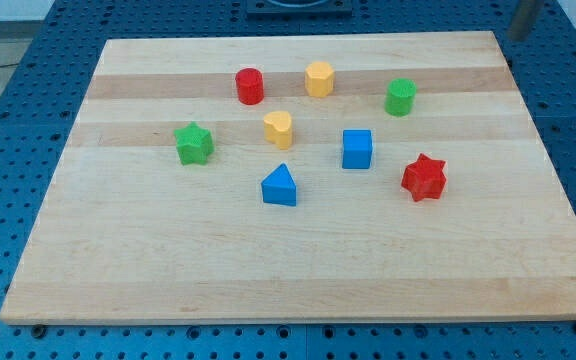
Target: Move the green circle downwards slightly
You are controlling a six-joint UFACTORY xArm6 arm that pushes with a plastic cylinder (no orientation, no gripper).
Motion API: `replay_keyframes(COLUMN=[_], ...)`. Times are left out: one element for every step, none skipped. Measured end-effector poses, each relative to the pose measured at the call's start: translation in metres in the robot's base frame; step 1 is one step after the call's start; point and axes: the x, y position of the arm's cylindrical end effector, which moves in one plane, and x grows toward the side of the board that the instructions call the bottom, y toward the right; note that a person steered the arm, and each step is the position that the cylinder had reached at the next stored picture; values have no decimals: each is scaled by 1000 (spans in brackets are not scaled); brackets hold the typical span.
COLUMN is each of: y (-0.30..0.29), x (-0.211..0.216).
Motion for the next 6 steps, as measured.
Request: replay_keyframes(y=[-45, -94, -143, -191, -244, -302], x=[13, 35, 72, 107, 132, 135])
